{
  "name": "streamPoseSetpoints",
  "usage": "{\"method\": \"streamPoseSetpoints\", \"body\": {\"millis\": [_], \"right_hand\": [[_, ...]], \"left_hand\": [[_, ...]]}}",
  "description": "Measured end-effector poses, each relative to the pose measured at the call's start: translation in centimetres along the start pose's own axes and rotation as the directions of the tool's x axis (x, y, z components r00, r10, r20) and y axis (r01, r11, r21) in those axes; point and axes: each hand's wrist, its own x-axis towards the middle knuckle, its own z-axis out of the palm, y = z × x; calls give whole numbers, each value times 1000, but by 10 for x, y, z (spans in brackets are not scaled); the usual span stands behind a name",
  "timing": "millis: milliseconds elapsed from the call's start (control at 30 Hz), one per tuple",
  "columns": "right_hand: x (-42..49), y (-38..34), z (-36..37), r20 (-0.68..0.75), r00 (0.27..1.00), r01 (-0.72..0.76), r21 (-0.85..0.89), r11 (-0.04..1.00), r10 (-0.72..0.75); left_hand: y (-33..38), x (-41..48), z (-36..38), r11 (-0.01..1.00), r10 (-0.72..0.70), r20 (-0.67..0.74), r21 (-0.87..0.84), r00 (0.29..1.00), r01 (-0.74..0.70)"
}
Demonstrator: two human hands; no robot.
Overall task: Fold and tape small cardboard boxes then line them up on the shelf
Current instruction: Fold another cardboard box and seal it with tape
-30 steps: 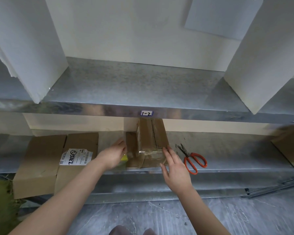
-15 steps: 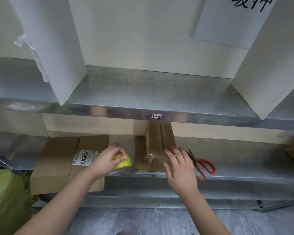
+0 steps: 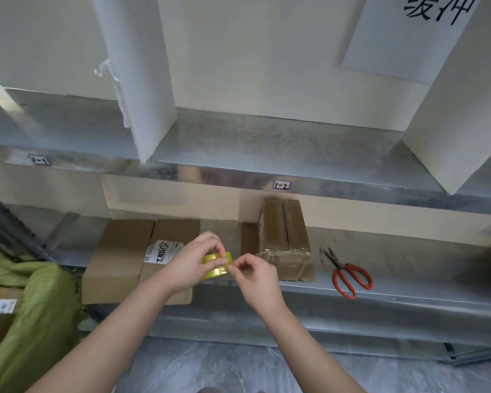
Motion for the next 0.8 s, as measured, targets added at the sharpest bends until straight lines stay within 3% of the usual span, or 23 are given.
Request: {"method": "streamPoseSetpoints", "body": {"millis": [167,300,400,500,633,800], "right_hand": [[-1,-2,8,-87,996,-6,105,994,15],[-3,0,19,-94,995,-10,170,985,26],[0,7,24,-124,987,-72,195,978,97],[7,11,23,-66,984,-145,219,965,163],[12,11,27,65,984,-171,123,978,164],[9,8,35,29,989,-149,209,967,146]], "left_hand": [[-6,-15,-4,998,-54,107,-26,993,58],[-16,-25,-3,979,-168,103,-98,980,178],[-28,-37,3,946,-207,167,-219,964,241],[-37,-42,1,920,-209,185,-297,960,257],[-50,-30,-11,974,-206,121,-68,971,215],[-66,-9,-22,958,-137,42,260,990,121]]}}
